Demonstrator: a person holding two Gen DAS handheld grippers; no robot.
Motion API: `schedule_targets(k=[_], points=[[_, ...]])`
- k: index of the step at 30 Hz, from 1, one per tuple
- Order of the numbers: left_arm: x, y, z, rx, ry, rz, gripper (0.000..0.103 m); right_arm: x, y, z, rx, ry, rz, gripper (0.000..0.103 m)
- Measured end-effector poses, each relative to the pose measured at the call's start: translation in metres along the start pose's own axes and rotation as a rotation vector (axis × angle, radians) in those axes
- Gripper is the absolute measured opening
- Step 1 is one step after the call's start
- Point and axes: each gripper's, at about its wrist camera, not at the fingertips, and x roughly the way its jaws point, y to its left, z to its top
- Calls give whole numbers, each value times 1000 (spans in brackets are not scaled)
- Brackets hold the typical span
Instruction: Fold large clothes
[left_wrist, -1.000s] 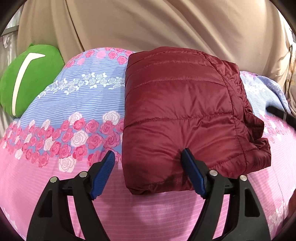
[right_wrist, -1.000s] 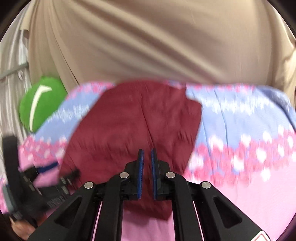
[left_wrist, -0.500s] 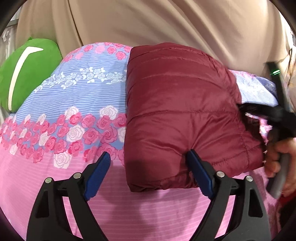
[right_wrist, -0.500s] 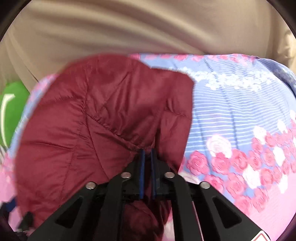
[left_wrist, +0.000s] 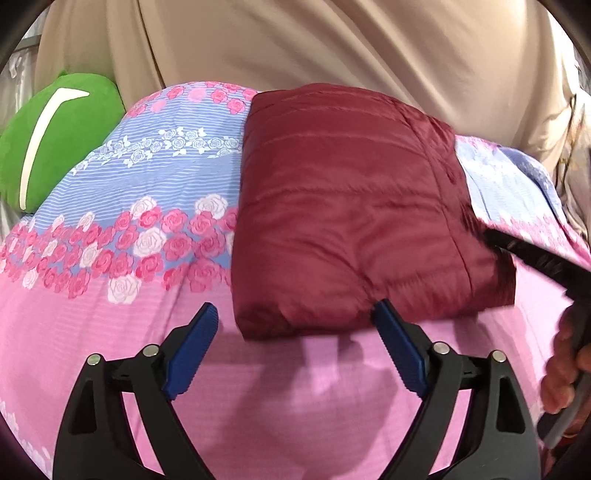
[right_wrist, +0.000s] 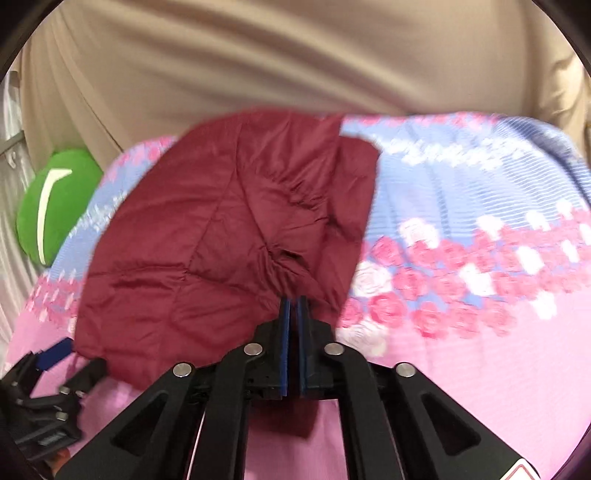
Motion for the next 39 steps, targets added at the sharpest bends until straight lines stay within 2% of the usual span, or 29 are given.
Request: schedule_targets(k=[2,5,8,11,13,14,15,16,18,22,23,29,32,39], points=[[-3,-5,-9,11,6,1,89,-20,2,-7,-7,-21,13,11],[-6,-10,-20,13,20,-9,89,-33,15,-15,-51,-21,68,11],[-9,-12,-28,15,27,-1,89,-17,28,-16,-108,9,89,10],[-16,-7,-36,0,14,16,90,15,6,-8,-46,47,25,0],[-20,0,-41,-27,14,8,91,35,-25,-8,49,96,-33,2],[-21,2,-43,-39,15,3,91,42,-39,-10,99,132,-53,7],[-23,4,-44,-49,15,-1,92,43,-51,-14,151,155,-53,3],[-24,5,-45,-57,15,-7,92,35,-61,-19,200,140,-13,5],[-24,3,-47,-57,18,-9,92,14,-63,-26,202,107,-9,11],[-25,-1,-48,-45,17,8,97,-36,-23,-50,61,24,-36,14],[-25,-1,-48,-46,14,14,97,-43,-11,-59,33,20,-34,18],[-26,5,-55,-104,30,57,98,-52,38,-102,-85,49,-81,41],[-31,6,-61,-117,27,74,98,-56,38,-109,-57,57,-96,49],[-39,-11,-67,-24,4,132,98,-61,24,-120,2,102,-116,53]])
